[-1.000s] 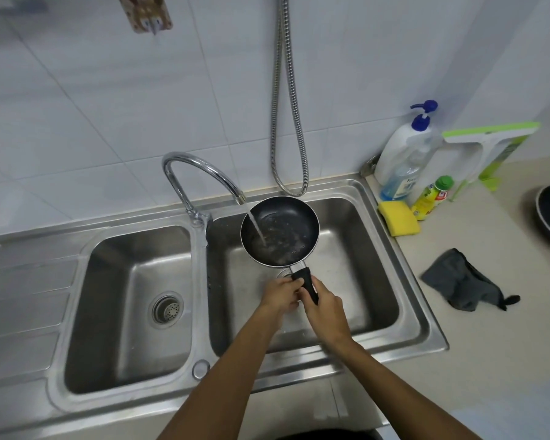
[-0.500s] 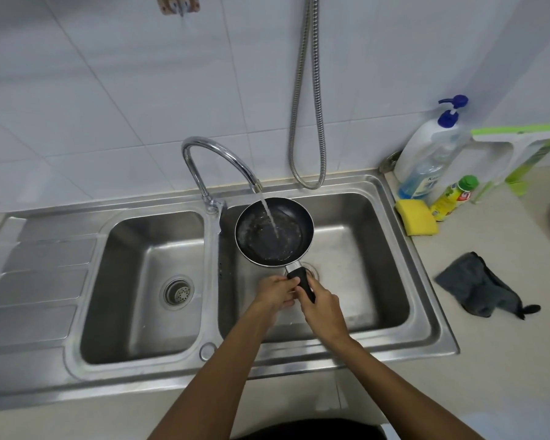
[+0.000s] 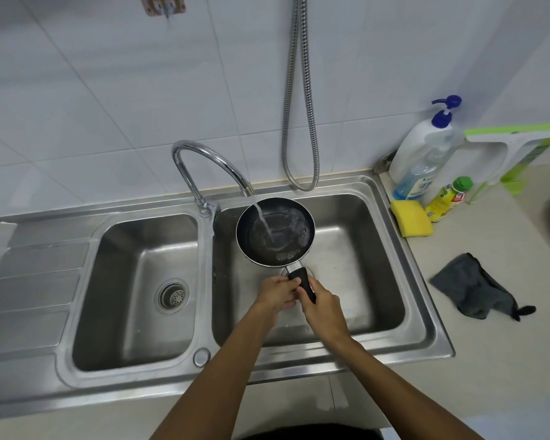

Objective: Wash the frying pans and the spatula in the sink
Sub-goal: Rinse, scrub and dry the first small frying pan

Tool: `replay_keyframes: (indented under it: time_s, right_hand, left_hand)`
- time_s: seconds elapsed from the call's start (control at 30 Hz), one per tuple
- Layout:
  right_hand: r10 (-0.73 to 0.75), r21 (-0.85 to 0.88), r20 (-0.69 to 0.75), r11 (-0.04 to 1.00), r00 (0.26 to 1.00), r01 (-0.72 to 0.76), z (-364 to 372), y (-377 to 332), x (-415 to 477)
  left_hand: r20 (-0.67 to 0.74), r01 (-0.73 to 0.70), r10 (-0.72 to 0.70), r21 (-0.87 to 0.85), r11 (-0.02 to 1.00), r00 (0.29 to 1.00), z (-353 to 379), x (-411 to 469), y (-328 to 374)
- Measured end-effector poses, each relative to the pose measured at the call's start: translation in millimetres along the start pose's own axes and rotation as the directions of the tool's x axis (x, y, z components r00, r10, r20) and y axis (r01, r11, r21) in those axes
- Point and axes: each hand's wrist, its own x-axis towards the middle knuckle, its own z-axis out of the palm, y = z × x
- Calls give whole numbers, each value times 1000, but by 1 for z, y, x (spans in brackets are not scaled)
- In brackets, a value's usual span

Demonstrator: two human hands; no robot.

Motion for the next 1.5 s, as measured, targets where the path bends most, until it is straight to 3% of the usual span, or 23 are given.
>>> replay_keyframes:
  time_s: [0.37,0.73,0.9,1.13,1.27,1.5]
  right_hand:
    - [16,3,-41,1000,999,-16,-19,20,-15]
    - [-56,-196,-43,980,997,47,-24,3,-13]
    - [-116,-449,-69,890,991,73,-30,-3,-15]
    - [-146,-747,-6,659,989,92,-41,-11,-11]
    - [-154,-794,-14,603,988,83,-38,-19,-17]
    - [-124,-787,-54,616,991,34,-35,-22,-23]
  left_hand:
    - [72,28,-31,49,998,997,28,-1,-10]
    - [68,30,-30,8,1000,997,27,-2,-4]
    - [126,40,-38,-11,999,991,33,-6,-3]
    - [220,28,-12,-68,997,975,40,-13,5]
    - [241,16,1,-72,997,971,40,-12,6]
    - [237,12,1,-52,999,972,42,-15,8]
